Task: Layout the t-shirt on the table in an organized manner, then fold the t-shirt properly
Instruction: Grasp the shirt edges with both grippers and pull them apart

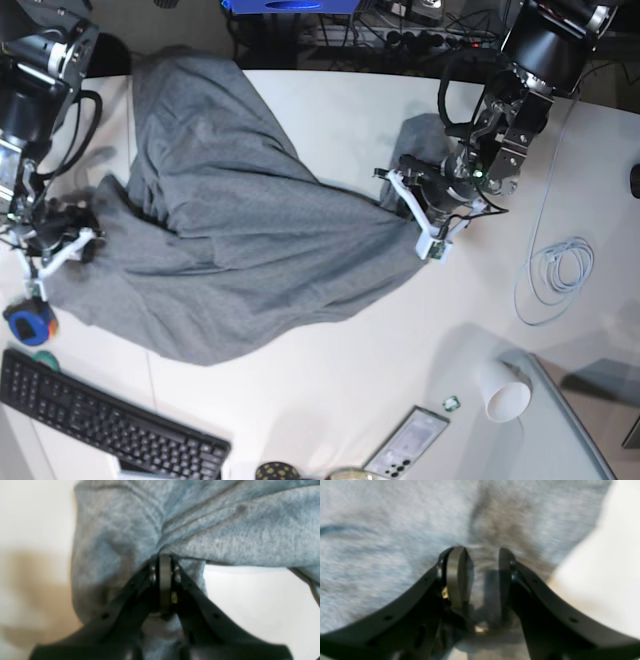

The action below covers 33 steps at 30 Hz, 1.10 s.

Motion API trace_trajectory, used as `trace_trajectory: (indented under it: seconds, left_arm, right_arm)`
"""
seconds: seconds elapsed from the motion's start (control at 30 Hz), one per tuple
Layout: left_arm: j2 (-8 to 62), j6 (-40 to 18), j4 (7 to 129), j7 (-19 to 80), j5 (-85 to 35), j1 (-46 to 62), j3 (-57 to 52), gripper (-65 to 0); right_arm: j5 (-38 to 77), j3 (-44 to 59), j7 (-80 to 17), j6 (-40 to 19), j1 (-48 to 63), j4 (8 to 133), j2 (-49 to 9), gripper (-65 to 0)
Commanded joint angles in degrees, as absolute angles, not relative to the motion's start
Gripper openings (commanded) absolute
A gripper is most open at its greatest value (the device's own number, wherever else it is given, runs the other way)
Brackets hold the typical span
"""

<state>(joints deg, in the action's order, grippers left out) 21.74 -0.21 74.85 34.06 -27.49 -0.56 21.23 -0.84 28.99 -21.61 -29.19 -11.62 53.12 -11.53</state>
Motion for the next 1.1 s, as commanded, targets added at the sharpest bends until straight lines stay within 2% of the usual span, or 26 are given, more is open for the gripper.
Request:
trace_trajectory:
  seconds: [0.0, 0.13, 0.27, 0.37, 0.47, 0.57, 0.77, 1.0, 1.03, 1.07]
  left_arm:
    - [22.46, 0.66, 77.14, 36.26, -26.86, -0.31, 18.15, -65.0]
    - [19.47, 0.66, 86.29, 43.65, -26.86, 1.19, 10.68, -65.0]
    - [14.73, 0.66, 93.58, 47.08, -26.33, 2.59, 10.33, -65.0]
    - [10.59, 0.66, 96.22, 47.16, -26.42, 3.38, 10.33, -65.0]
    - [8.04, 0.66, 97.45, 47.16, -26.33, 3.38, 10.24, -65.0]
    - [8.48, 0.66, 97.01, 47.16, -26.33, 3.21, 9.71, -65.0]
    - [15.08, 0.66, 93.93, 46.99, -20.44, 3.3, 9.19, -65.0]
    - [15.96, 0.4, 88.04, 47.16, -12.97, 3.38, 2.68, -65.0]
    - [15.96, 0.4, 87.6, 47.16, -13.05, 3.21, 2.59, -64.3]
    - [15.96, 0.4, 87.43, 47.16, -12.97, 3.12, 2.59, -57.6]
  right_arm:
    - [-0.22, 29.23, -20.18, -29.05, -12.0, 57.8, -12.0, -44.3]
    - [-0.13, 29.23, -23.69, -29.14, -6.02, 73.63, -10.15, -44.3]
    - [0.04, 26.33, -31.08, -29.14, 1.36, 87.16, -6.81, -44.3]
    - [0.04, 23.16, -31.69, -29.14, 6.99, 92.62, -5.49, -44.3]
    - [-0.13, 20.18, -31.69, -29.14, 9.45, 93.67, -5.41, -44.3]
    - [-0.13, 18.77, -31.78, -29.14, 9.8, 92.79, -5.41, -44.3]
    - [-0.13, 18.77, -31.69, -29.14, 9.54, 91.65, -5.85, -44.3]
    - [-0.13, 17.89, -31.96, -29.14, 8.75, 91.47, -5.49, -44.3]
    - [-0.13, 16.66, -31.96, -29.14, 8.75, 91.47, -5.49, -44.1]
    - [-0.13, 15.78, -31.96, -29.14, 8.75, 91.47, -5.49, -44.1]
